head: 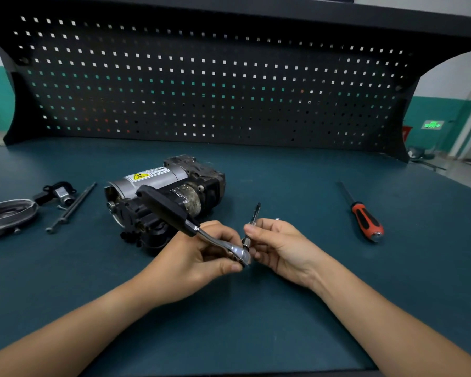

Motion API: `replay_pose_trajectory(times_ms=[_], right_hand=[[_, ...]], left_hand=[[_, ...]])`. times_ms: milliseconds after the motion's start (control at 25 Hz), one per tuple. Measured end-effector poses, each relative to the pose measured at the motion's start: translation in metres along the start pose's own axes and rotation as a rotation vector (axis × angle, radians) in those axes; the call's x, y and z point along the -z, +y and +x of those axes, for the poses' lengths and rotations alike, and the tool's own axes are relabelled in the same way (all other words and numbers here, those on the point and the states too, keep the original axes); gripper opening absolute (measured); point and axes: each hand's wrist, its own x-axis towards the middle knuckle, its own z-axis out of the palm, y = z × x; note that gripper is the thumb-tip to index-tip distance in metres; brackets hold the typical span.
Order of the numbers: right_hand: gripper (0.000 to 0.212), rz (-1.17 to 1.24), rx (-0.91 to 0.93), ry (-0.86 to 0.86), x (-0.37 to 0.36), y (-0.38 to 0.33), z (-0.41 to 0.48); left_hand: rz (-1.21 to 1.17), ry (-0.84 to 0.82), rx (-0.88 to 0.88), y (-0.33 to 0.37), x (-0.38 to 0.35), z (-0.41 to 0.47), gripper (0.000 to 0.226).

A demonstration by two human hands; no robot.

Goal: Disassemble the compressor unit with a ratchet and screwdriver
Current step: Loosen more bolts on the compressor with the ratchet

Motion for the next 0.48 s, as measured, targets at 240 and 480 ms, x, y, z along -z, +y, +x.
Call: replay_pose_trajectory(times_ms=[240,480], right_hand=[[0.02,-0.041,-0.008,-0.038,-0.0011,-0.003,-0.001],[0.016,0.073,0.003,0.046,-0.0065,-0.0016,-0.0004]], left_hand=[[-0.16,0.029,0.099,-0.0015,-0.0069,-0.0013,0.02],[-0.297,0.173,0.287,-0.0048,-0.0064,0.0014,0.043]])
